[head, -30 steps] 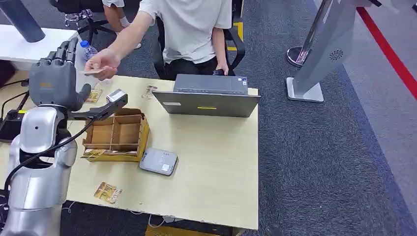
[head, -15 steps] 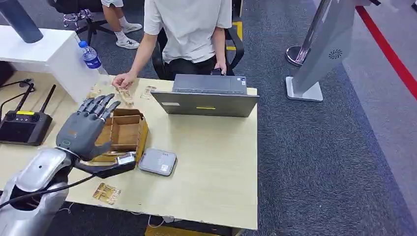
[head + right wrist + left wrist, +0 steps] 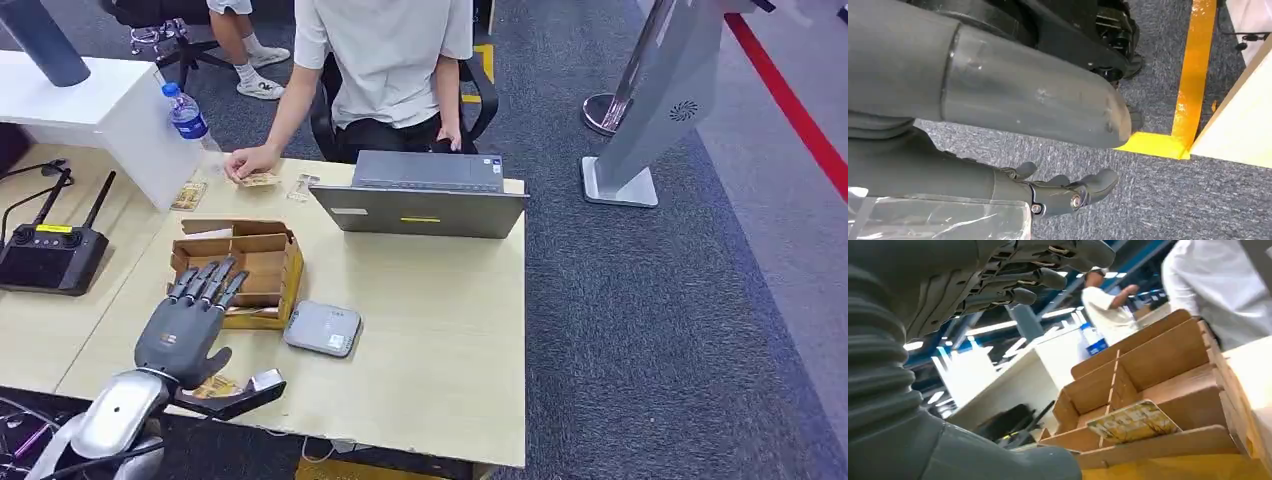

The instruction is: Pass the card to the sensor for recognition and then transmit it.

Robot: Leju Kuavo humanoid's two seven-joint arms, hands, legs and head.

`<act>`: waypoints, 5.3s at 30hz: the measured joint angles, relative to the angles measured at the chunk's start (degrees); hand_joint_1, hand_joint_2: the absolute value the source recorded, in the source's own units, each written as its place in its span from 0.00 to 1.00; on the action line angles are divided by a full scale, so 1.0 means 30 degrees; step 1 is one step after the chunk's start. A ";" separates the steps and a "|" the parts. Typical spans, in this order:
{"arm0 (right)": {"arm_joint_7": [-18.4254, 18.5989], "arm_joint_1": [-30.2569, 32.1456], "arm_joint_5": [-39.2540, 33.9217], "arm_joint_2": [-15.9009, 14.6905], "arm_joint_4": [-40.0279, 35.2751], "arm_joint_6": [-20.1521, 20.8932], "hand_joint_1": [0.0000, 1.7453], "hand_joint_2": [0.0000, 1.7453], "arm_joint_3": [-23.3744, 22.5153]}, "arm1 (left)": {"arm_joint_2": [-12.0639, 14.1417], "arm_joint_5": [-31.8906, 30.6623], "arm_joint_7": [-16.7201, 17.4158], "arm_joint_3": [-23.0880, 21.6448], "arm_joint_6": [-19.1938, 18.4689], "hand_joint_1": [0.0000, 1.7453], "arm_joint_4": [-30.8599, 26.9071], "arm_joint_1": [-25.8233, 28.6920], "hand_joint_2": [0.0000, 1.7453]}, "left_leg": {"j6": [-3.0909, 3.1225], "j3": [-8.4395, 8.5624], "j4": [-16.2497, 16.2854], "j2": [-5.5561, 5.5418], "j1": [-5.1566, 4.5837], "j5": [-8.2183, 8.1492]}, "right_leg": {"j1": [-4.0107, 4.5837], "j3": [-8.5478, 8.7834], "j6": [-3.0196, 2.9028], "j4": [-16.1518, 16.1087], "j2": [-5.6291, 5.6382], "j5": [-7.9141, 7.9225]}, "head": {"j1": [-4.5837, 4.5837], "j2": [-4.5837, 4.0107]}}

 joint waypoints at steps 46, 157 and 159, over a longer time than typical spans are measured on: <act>0.0226 0.0060 0.1668 0.0729 -0.0197 0.0211 0.00 0.00 -0.0015 | -0.4647 -0.2657 -0.1058 0.4138 0.2461 0.00 0.6337 -0.2359 1.00 | -0.0001 0.0006 0.0000 -0.0003 0.0009 0.0004 | 0.0009 -0.0002 -0.0002 0.0003 -0.0001 0.0004 | 0.0007 0.0000; -0.0226 0.0981 0.3439 0.0022 -0.0291 0.0102 0.00 1.00 -0.2863 | -0.0212 2.4343 -0.4174 3.2902 -0.2063 0.00 2.4430 -0.0870 1.00 | -0.0057 0.0122 -0.0127 -0.0075 -0.0031 -0.0045 | -0.0035 0.0107 -0.0077 -0.0024 -0.0059 -0.0118 | -0.0044 0.0000; -0.0175 0.0938 0.3796 0.0073 -0.0291 -0.0044 0.00 1.00 -0.2732 | -0.1103 2.3879 -0.3526 3.2909 -0.2100 0.00 2.5489 -0.0885 1.00 | -0.0047 0.0126 -0.0124 -0.0073 -0.0045 -0.0044 | -0.0050 0.0107 -0.0059 -0.0025 -0.0060 -0.0106 | -0.0037 0.0000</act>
